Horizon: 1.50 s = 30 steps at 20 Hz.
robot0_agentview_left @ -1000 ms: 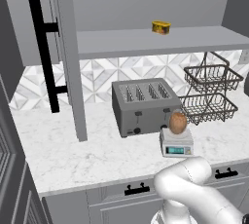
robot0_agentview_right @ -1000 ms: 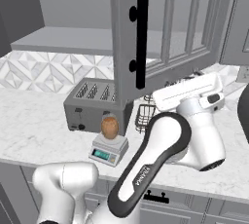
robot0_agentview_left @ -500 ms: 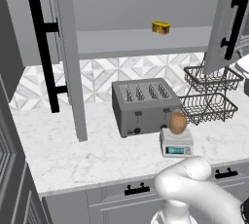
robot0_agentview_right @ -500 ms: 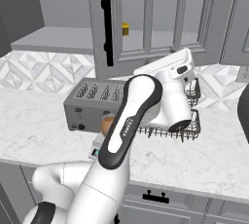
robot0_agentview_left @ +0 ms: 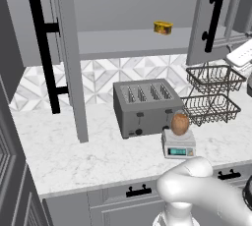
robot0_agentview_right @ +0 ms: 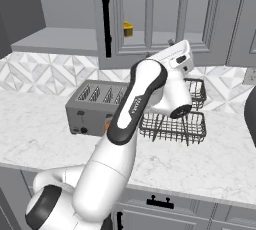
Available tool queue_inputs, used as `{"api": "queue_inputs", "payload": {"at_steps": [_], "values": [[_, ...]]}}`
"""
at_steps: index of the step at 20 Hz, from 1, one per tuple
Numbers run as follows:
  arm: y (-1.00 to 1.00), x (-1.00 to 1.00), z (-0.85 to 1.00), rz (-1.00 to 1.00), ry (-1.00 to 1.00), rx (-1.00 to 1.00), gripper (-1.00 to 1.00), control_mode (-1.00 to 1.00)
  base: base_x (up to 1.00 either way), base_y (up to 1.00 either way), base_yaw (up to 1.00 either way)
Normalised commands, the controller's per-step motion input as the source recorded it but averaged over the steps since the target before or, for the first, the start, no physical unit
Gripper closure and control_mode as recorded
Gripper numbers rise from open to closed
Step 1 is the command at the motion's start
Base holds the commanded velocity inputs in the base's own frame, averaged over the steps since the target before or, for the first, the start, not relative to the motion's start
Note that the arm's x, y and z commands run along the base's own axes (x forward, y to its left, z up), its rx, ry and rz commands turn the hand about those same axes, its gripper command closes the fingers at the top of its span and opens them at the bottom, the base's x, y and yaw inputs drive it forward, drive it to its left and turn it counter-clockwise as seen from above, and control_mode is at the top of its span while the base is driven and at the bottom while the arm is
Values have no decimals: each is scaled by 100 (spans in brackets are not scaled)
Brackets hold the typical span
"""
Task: Pick the honey bottle and place it on the digital scale for weighing, and close the cabinet.
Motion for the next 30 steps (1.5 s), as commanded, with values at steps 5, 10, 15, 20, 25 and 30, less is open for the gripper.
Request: {"api": "queue_inputs", "payload": {"at_steps": [5, 10, 15, 20, 25, 30], "values": [[0, 81, -31, 0, -5, 0, -100, -100, 0, 0, 0], [7, 100, -53, -2, -5, 0, -100, -100, 0, 0, 0], [3, 100, -67, -3, -8, 0, -100, -100, 0, 0, 0], [7, -50, -6, 0, -24, 0, -100, -100, 0, 0, 0], [11, -94, 59, 0, -19, -3, -100, -100, 0, 0, 0], [5, -78, 60, 6, -1, -16, -100, -100, 0, 0, 0]]}}
